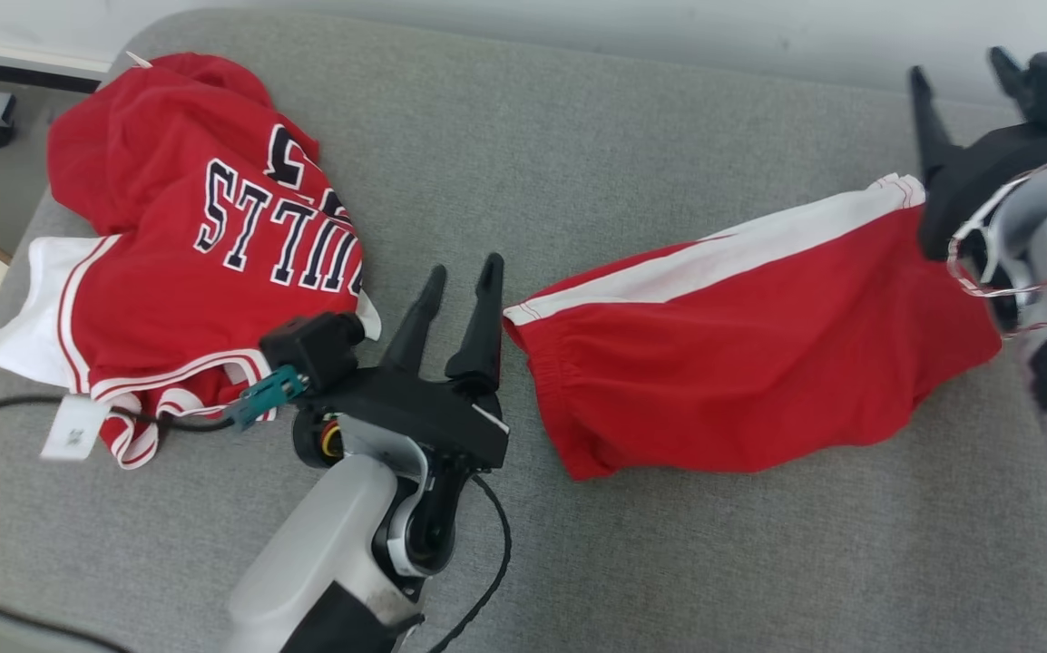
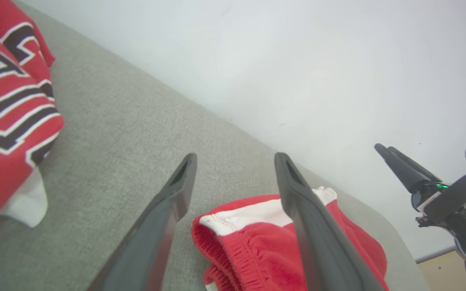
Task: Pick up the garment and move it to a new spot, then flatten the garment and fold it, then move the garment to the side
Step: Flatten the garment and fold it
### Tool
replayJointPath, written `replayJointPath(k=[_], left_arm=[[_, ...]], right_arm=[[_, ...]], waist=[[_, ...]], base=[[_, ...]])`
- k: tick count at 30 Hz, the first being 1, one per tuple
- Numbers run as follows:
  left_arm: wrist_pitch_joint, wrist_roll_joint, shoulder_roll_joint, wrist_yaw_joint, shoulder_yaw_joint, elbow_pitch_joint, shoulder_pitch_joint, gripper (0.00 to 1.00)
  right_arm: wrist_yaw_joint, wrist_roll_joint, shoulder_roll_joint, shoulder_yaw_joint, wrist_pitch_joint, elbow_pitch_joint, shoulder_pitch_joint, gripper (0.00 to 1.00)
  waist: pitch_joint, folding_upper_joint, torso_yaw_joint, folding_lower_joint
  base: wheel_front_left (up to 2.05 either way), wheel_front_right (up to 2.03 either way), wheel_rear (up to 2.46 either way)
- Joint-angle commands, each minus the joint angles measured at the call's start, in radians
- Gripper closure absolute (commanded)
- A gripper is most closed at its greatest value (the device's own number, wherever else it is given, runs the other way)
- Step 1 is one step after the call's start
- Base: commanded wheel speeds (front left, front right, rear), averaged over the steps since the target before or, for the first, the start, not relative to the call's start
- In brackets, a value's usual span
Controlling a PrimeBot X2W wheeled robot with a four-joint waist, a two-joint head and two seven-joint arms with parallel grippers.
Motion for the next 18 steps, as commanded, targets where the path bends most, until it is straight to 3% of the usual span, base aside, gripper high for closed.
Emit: replayJointPath(k=[1,5,6,8,14,18], left_arm=[[-0.003,0.09,0.0,-0.014,0.048,-0.05,0.047,0.0],[-0.003,0.323,0.014,-0.022,0.135,-0.174,0.138,0.0],[-0.003,0.323,0.014,-0.022,0.135,-0.174,0.138,0.0],[-0.003,0.453,0.021,-0.031,0.19,-0.269,0.248,0.0],[-0.003,0.599,0.023,-0.058,0.259,-0.424,0.456,0.0],[-0.003,0.639,0.02,-0.075,0.266,-0.481,0.561,0.0]], right_arm=[[-0.002,0.014,0.018,-0.019,-0.029,0.017,-0.004,0.0],[-0.002,0.08,0.059,-0.054,-0.013,0.052,0.039,0.0],[-0.002,0.08,0.059,-0.054,-0.013,0.052,0.039,0.0],[-0.002,0.14,0.068,-0.05,0.035,0.045,0.084,0.0],[-0.002,0.203,0.045,-0.043,0.074,0.063,0.203,0.0],[-0.002,0.226,0.019,-0.068,0.067,0.099,0.27,0.0]], waist=[[-0.02,-0.0001,0.007,0.0],[-0.062,-0.0001,0.01,0.0],[-0.062,-0.0001,0.01,0.0],[-0.097,-0.0001,0.005,0.0],[-0.158,-0.0001,0.004,0.0],[-0.184,-0.0001,0.021,0.0]], base=[[0.0,0.0,0.0],[0.0,0.0,0.0],[0.0,0.0,0.0],[0.0,0.0,0.0],[0.0,0.0,0.0],[0.0,0.0,0.0]])
